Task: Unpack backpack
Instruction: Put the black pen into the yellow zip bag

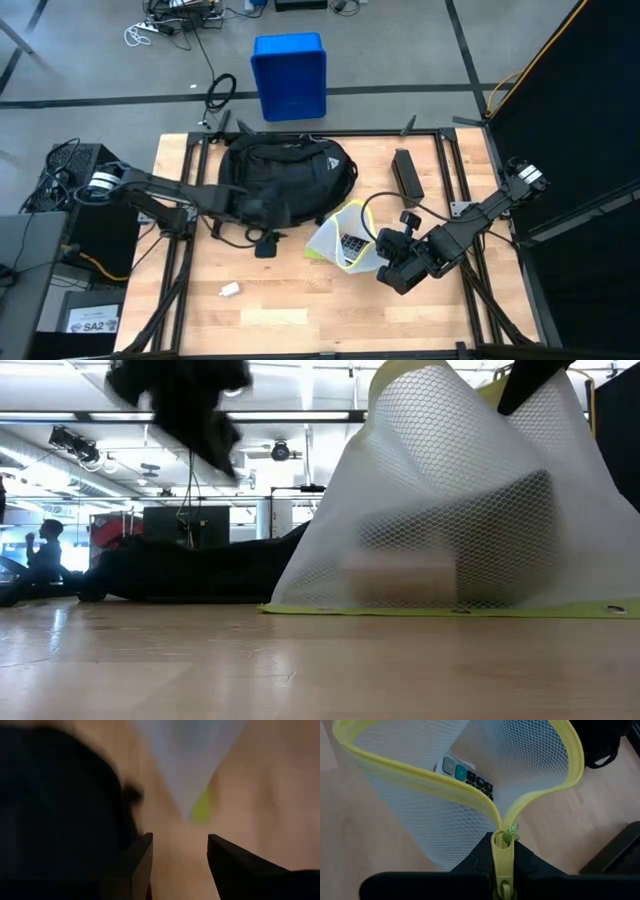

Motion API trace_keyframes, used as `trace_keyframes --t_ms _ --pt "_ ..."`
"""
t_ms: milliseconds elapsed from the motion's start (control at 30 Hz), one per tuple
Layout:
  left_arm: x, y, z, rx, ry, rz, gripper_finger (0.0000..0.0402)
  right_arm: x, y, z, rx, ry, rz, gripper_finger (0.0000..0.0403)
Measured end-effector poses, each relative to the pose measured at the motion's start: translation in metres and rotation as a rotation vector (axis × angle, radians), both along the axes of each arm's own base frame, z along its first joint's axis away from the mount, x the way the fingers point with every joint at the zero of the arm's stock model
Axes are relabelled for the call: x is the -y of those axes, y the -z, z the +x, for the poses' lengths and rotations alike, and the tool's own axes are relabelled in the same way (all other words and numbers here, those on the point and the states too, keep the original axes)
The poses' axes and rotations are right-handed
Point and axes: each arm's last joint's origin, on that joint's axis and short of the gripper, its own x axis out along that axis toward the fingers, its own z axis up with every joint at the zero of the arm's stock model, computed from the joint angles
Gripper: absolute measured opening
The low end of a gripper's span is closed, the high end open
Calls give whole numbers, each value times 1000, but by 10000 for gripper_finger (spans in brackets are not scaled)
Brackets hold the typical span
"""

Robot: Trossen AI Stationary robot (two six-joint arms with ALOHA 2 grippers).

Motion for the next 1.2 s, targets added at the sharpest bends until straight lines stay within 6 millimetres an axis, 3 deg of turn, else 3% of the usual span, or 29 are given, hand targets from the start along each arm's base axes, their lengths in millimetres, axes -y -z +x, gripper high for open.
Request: trace_keyframes --t_ms 100,233,500,700,933,1200 --pt "-5 30 0 -100 -16 24 156 -1 0 1 11 -2 10 0" --pt "-11 57 9 -106 -33 11 156 -1 0 2 14 -9 10 0" --pt "-14 92 31 -118 87 21 156 -1 -1 2 15 -12 10 0" --pt "-29 105 41 -153 53 48 156 -1 -1 2 18 -12 12 0" --pt "-44 107 44 -164 -24 110 156 -2 -1 3 23 -11 15 0" --pt "-45 87 46 -286 -40 132 156 -2 -1 3 24 -13 15 0"
